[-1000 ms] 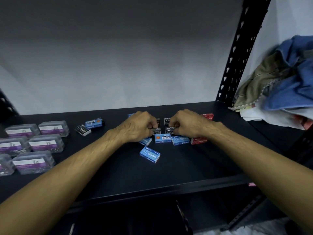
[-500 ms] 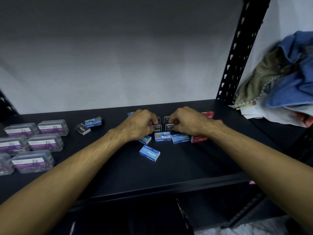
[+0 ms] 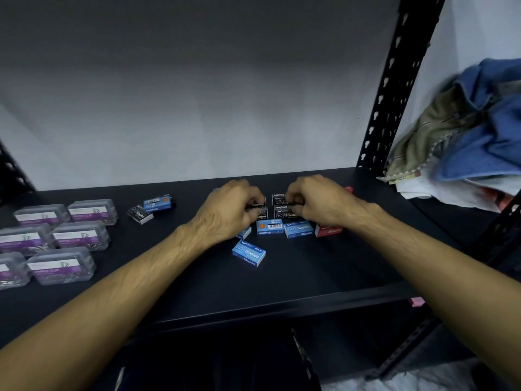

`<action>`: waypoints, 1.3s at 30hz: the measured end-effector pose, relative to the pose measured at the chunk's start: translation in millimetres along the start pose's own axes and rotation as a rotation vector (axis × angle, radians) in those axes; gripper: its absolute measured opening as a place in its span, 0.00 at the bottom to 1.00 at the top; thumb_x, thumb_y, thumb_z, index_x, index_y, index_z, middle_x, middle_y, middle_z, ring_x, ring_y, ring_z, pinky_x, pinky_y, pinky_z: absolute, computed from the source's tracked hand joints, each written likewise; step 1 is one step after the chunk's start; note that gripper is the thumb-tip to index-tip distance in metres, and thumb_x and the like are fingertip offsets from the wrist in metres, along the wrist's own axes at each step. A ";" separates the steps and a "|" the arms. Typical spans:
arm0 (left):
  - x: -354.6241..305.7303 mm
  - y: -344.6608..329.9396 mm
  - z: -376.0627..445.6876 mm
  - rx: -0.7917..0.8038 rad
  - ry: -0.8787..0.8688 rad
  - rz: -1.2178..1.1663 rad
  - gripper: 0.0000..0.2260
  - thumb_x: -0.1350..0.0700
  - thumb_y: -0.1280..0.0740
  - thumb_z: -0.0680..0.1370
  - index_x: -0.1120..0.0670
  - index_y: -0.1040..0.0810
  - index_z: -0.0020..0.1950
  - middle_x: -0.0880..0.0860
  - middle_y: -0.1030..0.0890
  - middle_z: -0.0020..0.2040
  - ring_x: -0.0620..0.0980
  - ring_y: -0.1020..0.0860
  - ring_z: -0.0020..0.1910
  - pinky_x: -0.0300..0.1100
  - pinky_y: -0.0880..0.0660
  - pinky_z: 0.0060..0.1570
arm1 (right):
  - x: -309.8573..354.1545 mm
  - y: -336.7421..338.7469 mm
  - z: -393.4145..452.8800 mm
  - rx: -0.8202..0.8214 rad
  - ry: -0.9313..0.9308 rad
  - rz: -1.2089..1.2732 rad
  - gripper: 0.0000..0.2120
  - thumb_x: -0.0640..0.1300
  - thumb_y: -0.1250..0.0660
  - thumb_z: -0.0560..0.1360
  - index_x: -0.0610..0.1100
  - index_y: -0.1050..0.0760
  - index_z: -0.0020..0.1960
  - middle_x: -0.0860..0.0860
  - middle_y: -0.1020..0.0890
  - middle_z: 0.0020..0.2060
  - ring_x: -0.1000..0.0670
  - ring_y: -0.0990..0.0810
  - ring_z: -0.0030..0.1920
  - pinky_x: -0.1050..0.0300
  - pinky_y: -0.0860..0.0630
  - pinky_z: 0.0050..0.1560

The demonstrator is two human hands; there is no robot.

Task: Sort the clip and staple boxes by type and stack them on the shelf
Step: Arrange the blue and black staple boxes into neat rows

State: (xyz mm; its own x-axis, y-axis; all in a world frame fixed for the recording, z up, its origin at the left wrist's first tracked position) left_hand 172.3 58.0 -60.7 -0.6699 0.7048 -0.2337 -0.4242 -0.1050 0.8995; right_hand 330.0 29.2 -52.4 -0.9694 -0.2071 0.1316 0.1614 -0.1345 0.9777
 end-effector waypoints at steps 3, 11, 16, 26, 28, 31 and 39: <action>-12.0 -8.1 -7.2 0.028 -0.029 0.016 0.09 0.51 0.30 0.76 0.48 0.19 0.56 0.47 0.22 0.50 0.46 0.26 0.52 0.41 0.30 0.46 | 6.5 1.3 -10.4 0.025 0.013 0.001 0.08 0.42 0.31 0.74 0.48 0.20 0.52 0.53 0.18 0.47 0.52 0.21 0.46 0.55 0.23 0.49; -27.5 -31.2 -20.3 0.120 -0.040 0.107 0.11 0.49 0.34 0.78 0.48 0.21 0.59 0.47 0.24 0.54 0.49 0.24 0.56 0.44 0.26 0.50 | 13.3 -14.4 -29.1 0.161 0.014 -0.081 0.13 0.46 0.31 0.72 0.51 0.20 0.57 0.53 0.19 0.50 0.50 0.22 0.51 0.52 0.23 0.54; -28.6 -32.8 -19.5 0.097 0.001 0.123 0.10 0.49 0.34 0.77 0.49 0.22 0.57 0.48 0.24 0.55 0.50 0.22 0.53 0.46 0.25 0.48 | 13.5 -16.6 -32.6 0.151 0.025 -0.113 0.15 0.47 0.31 0.73 0.52 0.21 0.59 0.51 0.21 0.52 0.50 0.26 0.55 0.51 0.26 0.57; -24.3 -28.3 -23.1 0.154 -0.001 0.059 0.07 0.48 0.31 0.72 0.45 0.26 0.47 0.42 0.27 0.39 0.46 0.25 0.43 0.40 0.34 0.37 | 24.4 -19.1 -40.4 0.213 0.033 -0.020 0.13 0.50 0.26 0.69 0.53 0.22 0.52 0.56 0.22 0.44 0.53 0.23 0.46 0.52 0.22 0.47; -20.6 -25.3 -26.6 0.188 -0.002 0.050 0.09 0.46 0.31 0.71 0.45 0.25 0.48 0.43 0.25 0.37 0.45 0.25 0.40 0.39 0.35 0.34 | 28.9 -20.5 -42.3 0.239 0.044 0.007 0.13 0.51 0.24 0.68 0.53 0.22 0.51 0.58 0.23 0.41 0.56 0.23 0.43 0.57 0.24 0.42; -14.4 -21.8 -30.9 0.264 -0.007 -0.003 0.11 0.45 0.30 0.70 0.45 0.22 0.50 0.44 0.22 0.38 0.41 0.24 0.38 0.36 0.34 0.33 | 33.7 -22.9 -44.9 0.277 0.039 0.042 0.13 0.52 0.23 0.68 0.54 0.23 0.50 0.58 0.22 0.41 0.59 0.24 0.40 0.60 0.28 0.38; -4.5 -12.3 -34.2 0.333 -0.002 -0.153 0.09 0.46 0.28 0.73 0.47 0.18 0.51 0.44 0.18 0.37 0.37 0.22 0.34 0.33 0.27 0.38 | 34.3 -20.4 -47.3 0.325 -0.021 0.201 0.09 0.47 0.26 0.72 0.50 0.21 0.51 0.56 0.16 0.39 0.61 0.20 0.36 0.68 0.30 0.34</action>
State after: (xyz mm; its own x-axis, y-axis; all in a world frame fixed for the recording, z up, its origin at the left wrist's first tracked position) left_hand 159.7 32.1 -83.4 -0.6124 0.6963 -0.3742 -0.2977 0.2354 0.9252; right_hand 302.2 -21.0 -75.6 -0.9285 -0.1774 0.3262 0.2851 0.2223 0.9324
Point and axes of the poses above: each hand's wrist, its own z-axis towards the middle knuckle, its own y-axis out of the back of the hand, x = y × z, the point moved 7 cm from there along z, towards the middle knuckle
